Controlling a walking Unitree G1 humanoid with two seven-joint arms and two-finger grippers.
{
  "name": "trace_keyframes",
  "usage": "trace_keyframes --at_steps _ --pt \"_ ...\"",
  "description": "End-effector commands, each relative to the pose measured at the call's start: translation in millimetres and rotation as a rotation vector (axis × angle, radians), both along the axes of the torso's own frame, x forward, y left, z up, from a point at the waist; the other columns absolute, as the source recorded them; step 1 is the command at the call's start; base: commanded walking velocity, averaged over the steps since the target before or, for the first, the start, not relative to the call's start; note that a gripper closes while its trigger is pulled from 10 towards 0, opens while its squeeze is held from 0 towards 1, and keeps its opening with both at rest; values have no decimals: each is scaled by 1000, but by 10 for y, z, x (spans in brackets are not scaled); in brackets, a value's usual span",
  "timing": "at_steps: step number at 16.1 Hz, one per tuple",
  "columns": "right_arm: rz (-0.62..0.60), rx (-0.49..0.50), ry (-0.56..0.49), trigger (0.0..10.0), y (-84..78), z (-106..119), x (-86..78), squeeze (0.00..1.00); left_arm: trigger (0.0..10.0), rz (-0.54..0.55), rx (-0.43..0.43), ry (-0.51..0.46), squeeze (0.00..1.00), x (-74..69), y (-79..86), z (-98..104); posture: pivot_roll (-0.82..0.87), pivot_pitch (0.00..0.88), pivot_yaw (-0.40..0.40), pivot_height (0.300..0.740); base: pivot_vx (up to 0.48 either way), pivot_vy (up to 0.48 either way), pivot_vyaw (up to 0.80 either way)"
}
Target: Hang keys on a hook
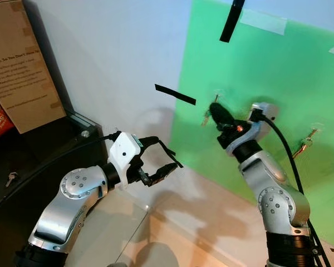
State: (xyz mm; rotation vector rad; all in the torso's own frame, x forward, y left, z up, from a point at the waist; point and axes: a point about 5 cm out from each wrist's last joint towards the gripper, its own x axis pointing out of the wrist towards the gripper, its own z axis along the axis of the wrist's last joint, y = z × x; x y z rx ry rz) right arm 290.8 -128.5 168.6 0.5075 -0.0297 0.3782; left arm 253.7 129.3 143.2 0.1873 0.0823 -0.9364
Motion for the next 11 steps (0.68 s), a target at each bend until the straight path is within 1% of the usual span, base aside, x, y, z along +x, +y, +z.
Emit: trace_keyframes --at_steps 1,6,8,9,11 --pt "-54 0 -4 10000 -93 22 32 0 10000 -19 7 -19 114 -16 -37 44 56 0 -86 740 0 0 0" --pt "-90 41 -15 10000 -127 55 43 0 10000 -24 8 -20 118 -3 -46 46 50 0 -79 740 0 0 0" --pt "-81 -28 55 10000 -120 -35 59 0 10000 -27 8 -19 114 5 -50 48 49 0 -79 740 0 0 0" --pt "-62 -110 120 10000 -92 -178 45 0 10000 -28 8 -20 114 9 -53 51 50 0 -80 740 0 0 0" --pt "-51 -132 150 10000 -71 -242 23 0 10000 -28 9 -19 114 6 -54 51 53 0 -81 740 0 0 0"
